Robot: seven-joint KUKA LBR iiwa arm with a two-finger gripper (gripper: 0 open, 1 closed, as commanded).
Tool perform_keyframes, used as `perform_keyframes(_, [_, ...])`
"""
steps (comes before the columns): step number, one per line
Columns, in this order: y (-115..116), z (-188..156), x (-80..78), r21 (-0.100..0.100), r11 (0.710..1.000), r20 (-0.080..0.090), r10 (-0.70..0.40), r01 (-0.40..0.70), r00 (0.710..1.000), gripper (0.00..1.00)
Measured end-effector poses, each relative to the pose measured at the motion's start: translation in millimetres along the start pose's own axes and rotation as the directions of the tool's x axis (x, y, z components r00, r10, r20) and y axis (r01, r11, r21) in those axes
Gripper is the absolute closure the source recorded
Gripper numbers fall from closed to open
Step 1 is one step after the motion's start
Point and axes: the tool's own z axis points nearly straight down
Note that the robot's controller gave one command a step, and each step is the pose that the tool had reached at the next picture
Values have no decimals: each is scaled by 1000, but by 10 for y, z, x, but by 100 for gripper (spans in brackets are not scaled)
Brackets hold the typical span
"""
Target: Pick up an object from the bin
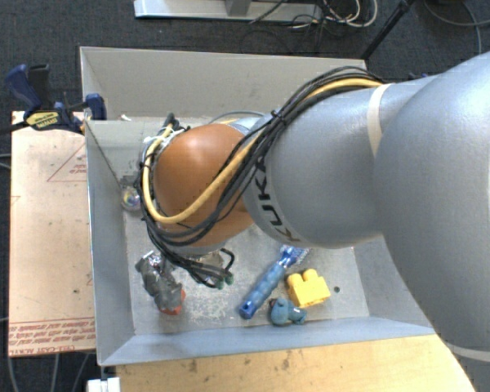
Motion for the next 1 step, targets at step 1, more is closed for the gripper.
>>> perform_keyframes(1, [4,-139,-11,0,1000,-2,2,-2,1000,100])
